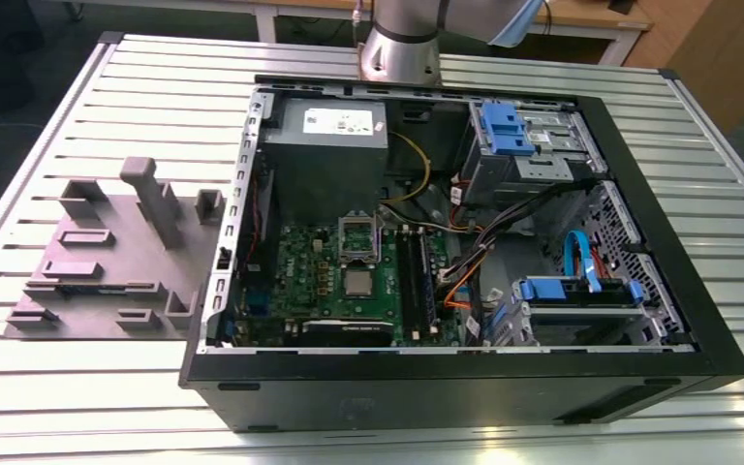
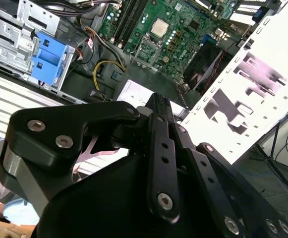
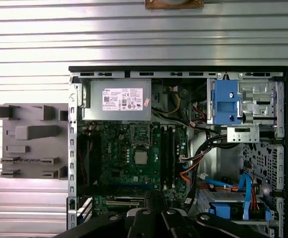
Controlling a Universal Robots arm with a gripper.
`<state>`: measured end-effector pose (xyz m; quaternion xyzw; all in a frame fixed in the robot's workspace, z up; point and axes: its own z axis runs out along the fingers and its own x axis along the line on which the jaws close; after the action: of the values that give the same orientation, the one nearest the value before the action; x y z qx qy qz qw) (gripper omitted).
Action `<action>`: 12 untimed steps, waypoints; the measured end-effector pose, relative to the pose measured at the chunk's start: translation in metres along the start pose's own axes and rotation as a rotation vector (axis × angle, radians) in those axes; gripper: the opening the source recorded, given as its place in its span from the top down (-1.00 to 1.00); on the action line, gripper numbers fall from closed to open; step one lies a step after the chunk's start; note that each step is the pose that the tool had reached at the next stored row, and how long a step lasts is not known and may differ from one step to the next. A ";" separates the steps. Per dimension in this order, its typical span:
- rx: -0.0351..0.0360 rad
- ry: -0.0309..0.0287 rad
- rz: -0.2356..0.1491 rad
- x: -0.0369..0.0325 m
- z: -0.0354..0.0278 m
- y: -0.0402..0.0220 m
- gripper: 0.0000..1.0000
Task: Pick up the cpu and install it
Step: 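Place the cpu into insertion slot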
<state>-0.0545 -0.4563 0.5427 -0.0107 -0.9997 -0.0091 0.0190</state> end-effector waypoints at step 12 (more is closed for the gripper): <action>0.0001 0.0008 0.000 -0.0013 0.0220 0.0077 0.80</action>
<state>-0.0538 -0.4483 0.5209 -0.0108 -0.9997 -0.0091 0.0194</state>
